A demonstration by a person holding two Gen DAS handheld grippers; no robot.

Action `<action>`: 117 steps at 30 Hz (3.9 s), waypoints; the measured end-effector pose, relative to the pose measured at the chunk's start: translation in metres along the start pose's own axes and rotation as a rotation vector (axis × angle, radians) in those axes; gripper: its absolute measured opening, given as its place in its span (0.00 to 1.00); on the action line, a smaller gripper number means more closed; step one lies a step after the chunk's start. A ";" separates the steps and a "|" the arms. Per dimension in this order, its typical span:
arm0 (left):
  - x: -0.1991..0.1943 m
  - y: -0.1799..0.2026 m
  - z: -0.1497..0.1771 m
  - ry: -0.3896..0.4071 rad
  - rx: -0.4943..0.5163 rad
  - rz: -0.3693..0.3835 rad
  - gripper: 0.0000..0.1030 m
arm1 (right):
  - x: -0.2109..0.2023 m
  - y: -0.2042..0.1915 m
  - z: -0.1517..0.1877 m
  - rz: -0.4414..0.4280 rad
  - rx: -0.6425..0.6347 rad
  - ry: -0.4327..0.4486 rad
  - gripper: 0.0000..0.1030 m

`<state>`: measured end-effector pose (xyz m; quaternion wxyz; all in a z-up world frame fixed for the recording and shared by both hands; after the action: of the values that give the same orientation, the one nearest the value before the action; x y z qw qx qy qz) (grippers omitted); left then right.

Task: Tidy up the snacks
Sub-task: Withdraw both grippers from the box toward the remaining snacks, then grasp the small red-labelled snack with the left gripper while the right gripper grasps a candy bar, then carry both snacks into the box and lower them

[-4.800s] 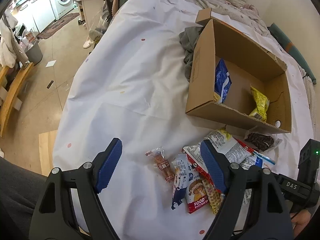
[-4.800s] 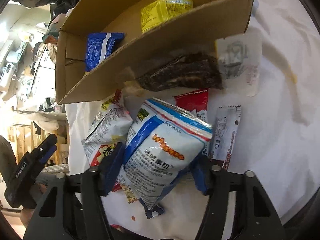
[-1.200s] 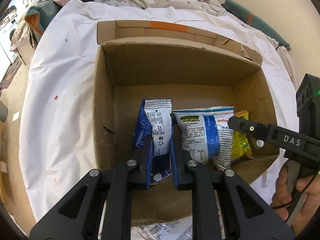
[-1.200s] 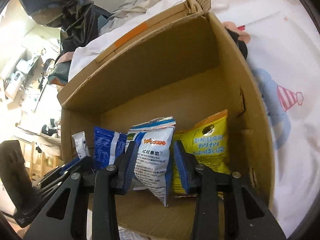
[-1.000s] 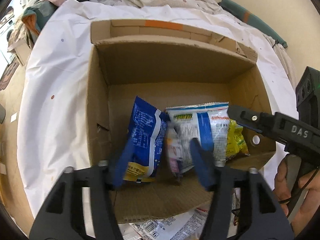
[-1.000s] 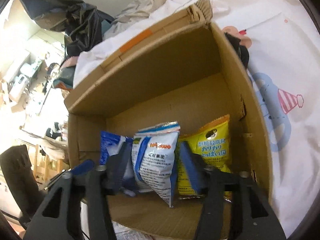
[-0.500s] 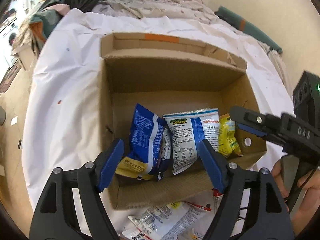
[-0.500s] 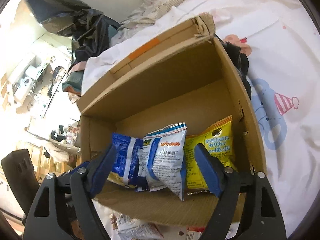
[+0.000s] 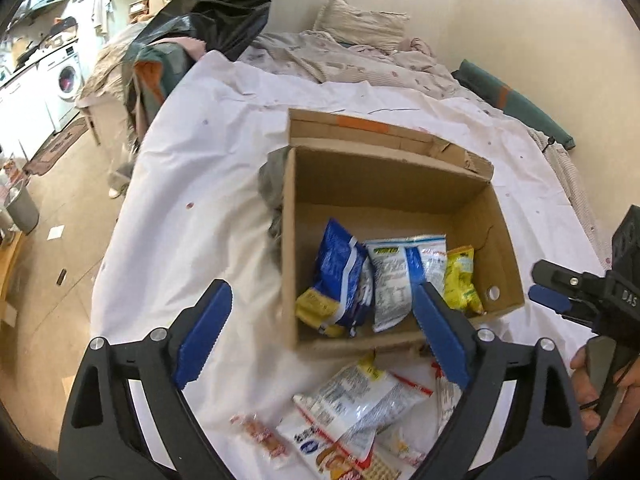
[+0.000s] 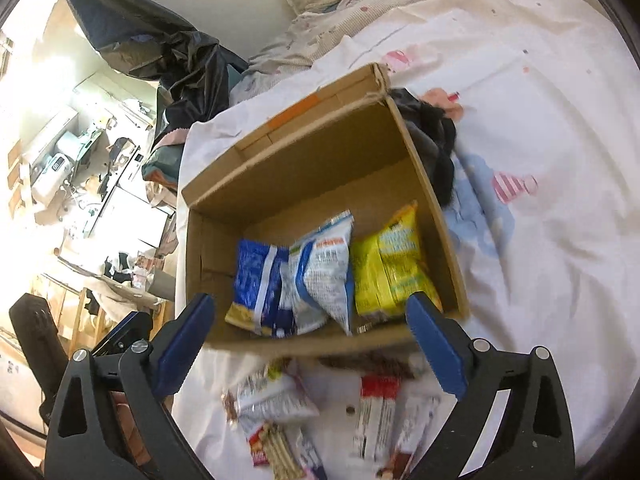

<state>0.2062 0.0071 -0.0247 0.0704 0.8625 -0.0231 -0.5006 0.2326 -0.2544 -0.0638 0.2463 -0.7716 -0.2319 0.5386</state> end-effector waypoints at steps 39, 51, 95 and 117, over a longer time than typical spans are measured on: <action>0.013 -0.039 0.089 -0.197 -0.198 -0.036 0.87 | 0.016 0.000 0.083 0.203 -0.027 -0.095 0.96; 0.048 -0.048 0.116 -0.368 -0.268 -0.026 0.87 | 0.018 0.018 0.079 0.215 0.063 -0.101 0.96; 0.064 -0.043 0.115 -0.393 -0.260 -0.071 0.15 | 0.059 0.031 0.096 0.379 0.061 -0.265 0.15; -0.010 -0.021 0.025 -0.159 -0.153 0.020 0.15 | -0.038 -0.016 0.030 -0.078 -0.022 0.069 0.14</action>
<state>0.1792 0.0266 -0.0314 0.1390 0.8118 0.0011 -0.5671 0.1910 -0.2623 -0.0356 0.2664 -0.7828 -0.2590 0.4991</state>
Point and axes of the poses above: each gripper's, at about its wrist camera, not at the fingertips, and x roughly the way its jaws point, y to its right, z to its underside, the point moved 4 cm from there along x, roughly the way its jaws point, and after that the axes turned 11 degrees about -y, right-handed, at the moved point
